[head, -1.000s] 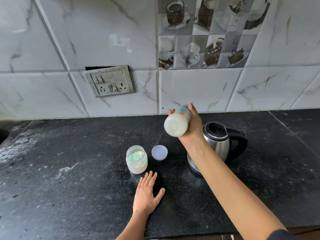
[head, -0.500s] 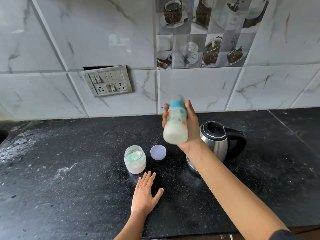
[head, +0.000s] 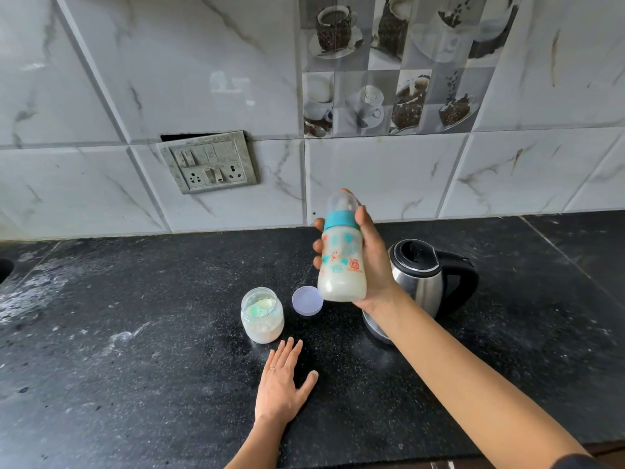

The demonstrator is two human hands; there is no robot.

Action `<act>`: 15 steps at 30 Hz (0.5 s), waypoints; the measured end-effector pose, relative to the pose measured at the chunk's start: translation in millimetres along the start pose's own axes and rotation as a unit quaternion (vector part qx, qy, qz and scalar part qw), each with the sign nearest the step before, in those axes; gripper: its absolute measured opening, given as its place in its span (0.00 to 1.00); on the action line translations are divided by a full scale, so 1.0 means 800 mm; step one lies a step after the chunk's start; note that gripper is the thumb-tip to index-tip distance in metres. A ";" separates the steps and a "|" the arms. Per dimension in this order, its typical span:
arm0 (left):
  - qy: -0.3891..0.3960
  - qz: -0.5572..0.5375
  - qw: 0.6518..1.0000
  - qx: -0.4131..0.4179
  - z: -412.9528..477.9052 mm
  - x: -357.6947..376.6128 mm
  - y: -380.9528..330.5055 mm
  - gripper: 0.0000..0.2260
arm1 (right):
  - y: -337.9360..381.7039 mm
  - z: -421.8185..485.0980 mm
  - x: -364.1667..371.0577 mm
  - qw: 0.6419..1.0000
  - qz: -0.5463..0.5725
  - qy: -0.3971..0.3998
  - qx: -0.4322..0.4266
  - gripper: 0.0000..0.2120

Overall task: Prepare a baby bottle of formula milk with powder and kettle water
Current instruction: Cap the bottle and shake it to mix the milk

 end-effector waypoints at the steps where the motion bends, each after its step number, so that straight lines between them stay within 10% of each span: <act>1: 0.000 0.000 1.000 0.001 0.000 0.000 0.000 0.33 | 0.005 0.003 0.000 1.000 0.020 0.002 -0.018 0.21; 12: 0.000 -0.003 1.000 -0.003 0.000 0.001 0.001 0.33 | 0.017 0.009 0.013 0.997 0.056 0.014 -0.050 0.31; 15: 0.002 -0.002 1.000 -0.004 0.000 0.001 0.001 0.32 | 0.006 -0.002 0.016 0.997 -0.033 0.035 -0.063 0.20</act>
Point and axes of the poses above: each hand's wrist, its own z-axis towards the middle knuckle, its own x-axis out of the palm, y = z × x, the point moved 6 cm from there along z, towards the middle knuckle, and after that the axes turned 14 degrees about -z, right-handed, at the moved point
